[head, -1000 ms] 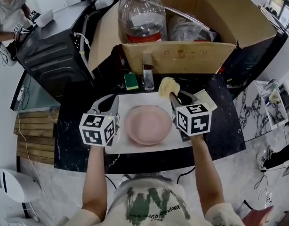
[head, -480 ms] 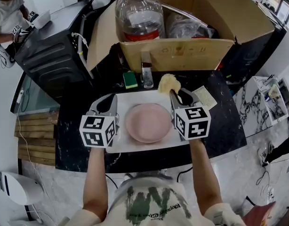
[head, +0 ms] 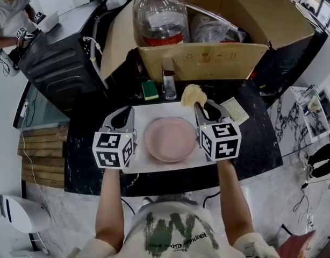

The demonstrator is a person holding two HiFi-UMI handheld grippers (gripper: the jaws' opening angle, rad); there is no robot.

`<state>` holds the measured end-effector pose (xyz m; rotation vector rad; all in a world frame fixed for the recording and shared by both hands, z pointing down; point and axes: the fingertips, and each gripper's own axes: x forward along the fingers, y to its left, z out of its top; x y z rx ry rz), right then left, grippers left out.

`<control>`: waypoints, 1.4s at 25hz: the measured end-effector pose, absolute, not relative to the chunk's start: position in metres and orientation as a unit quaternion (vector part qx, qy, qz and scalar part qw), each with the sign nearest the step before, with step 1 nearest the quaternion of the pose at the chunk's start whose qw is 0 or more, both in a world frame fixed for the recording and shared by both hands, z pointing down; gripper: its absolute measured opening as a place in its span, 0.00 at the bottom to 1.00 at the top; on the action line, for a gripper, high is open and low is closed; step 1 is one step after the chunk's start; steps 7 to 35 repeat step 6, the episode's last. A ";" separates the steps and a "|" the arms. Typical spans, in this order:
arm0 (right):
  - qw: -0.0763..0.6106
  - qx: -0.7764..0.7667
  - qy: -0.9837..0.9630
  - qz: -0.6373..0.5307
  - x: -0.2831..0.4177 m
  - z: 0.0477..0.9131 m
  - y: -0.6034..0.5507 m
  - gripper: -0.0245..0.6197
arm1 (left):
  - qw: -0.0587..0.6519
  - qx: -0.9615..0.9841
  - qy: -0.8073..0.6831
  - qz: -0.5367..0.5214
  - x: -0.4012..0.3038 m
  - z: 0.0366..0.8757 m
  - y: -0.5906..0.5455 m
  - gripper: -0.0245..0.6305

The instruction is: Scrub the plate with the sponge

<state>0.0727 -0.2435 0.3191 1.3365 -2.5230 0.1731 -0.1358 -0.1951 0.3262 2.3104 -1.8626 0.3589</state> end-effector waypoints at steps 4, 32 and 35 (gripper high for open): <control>0.142 0.462 -0.873 0.058 0.073 0.320 -0.242 0.13 | 0.077 0.771 -0.621 0.119 -0.135 0.326 -0.194 0.04; 0.142 0.462 -0.873 0.058 0.073 0.320 -0.241 0.13 | 0.078 0.771 -0.620 0.119 -0.134 0.327 -0.194 0.04; 0.142 0.462 -0.873 0.058 0.073 0.320 -0.241 0.13 | 0.078 0.771 -0.620 0.119 -0.134 0.327 -0.194 0.04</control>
